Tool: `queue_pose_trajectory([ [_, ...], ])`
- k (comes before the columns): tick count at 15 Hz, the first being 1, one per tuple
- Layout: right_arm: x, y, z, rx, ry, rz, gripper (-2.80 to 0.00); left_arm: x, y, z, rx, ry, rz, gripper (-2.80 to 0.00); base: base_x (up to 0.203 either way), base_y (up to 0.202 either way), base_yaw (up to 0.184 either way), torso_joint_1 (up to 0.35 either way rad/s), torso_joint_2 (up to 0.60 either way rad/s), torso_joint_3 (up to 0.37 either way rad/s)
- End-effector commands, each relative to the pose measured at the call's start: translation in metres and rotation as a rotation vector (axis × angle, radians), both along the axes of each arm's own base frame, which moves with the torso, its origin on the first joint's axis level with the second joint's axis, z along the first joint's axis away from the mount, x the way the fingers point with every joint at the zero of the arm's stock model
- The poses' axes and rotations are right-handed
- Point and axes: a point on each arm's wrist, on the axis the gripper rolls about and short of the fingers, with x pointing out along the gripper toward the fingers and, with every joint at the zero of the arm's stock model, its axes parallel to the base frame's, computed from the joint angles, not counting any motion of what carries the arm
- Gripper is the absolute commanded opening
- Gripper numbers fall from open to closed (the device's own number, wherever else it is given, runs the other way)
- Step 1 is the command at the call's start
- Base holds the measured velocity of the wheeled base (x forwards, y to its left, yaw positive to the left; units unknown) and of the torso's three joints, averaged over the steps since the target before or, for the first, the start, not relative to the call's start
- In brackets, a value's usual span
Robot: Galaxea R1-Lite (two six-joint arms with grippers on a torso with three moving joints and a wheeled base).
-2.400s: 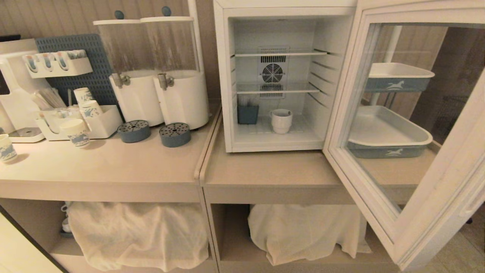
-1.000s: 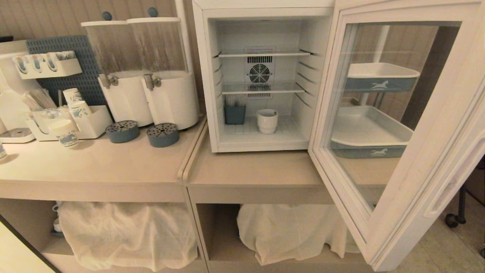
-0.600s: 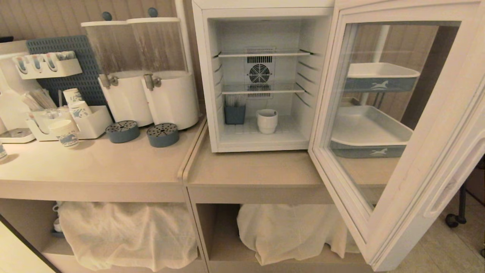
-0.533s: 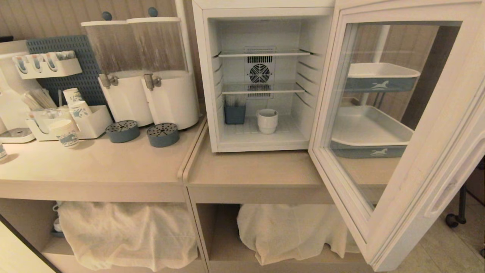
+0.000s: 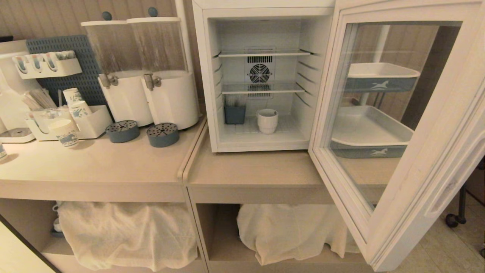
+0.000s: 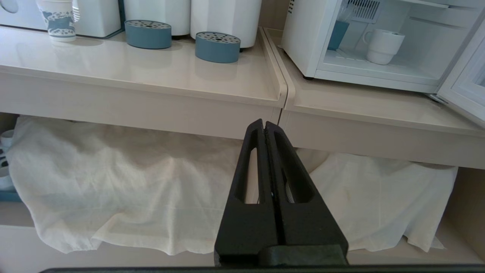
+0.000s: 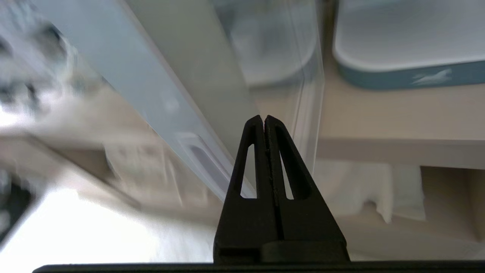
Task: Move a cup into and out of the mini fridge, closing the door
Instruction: Close the freezer door
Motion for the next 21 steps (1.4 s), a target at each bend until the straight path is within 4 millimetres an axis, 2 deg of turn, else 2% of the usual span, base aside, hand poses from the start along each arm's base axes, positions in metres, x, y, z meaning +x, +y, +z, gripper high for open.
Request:
queue_pose_trajectory([
  [1,0.026,-0.009,-0.016,-0.02,0.083,0.098,-2.8,0.003,0.0,-0.011,-0.001,0.034,-0.001,-2.8,0.0,0.0,0.0,0.0,0.0,0.0],
  [4,0.054,-0.03,-0.034,-0.013,0.067,0.395,-2.8,0.003,0.0,-0.011,-0.001,0.034,-0.001,-2.8,0.0,0.0,0.0,0.0,0.0,0.0],
  [6,0.068,-0.037,-0.042,-0.019,0.0,0.555,-2.8,0.003,0.0,-0.011,-0.001,0.034,-0.001,-2.8,0.0,0.0,0.0,0.0,0.0,0.0],
  [8,0.075,-0.037,-0.042,-0.005,-0.024,0.617,-2.8,0.003,0.0,-0.011,-0.001,0.034,-0.001,-2.8,0.0,0.0,0.0,0.0,0.0,0.0],
  [11,0.089,-0.026,-0.04,0.003,-0.019,0.7,-2.8,0.003,0.0,-0.011,-0.001,0.034,-0.001,-2.8,0.0,0.0,0.0,0.0,0.0,0.0],
  [13,0.095,-0.014,-0.035,-0.008,-0.01,0.737,-2.8,0.003,0.0,-0.011,-0.002,0.033,-0.001,-2.8,0.0,0.0,0.0,0.0,0.0,0.0],
  [16,0.108,0.02,-0.023,-0.026,0.017,0.703,-2.8,0.003,0.0,-0.011,-0.006,0.033,0.002,-2.8,0.0,0.0,0.0,0.0,0.0,0.0],
  [18,0.119,0.043,-0.013,-0.001,-0.041,0.647,-2.8,0.003,0.0,-0.011,-0.007,0.033,0.0,-2.8,0.0,0.0,0.0,0.0,0.0,0.0],
  [21,0.136,0.075,-0.014,0.003,-0.029,0.604,-2.8,0.003,0.0,-0.011,-0.006,0.033,0.0,-2.8,0.0,0.0,0.0,0.0,0.0,0.0],
])
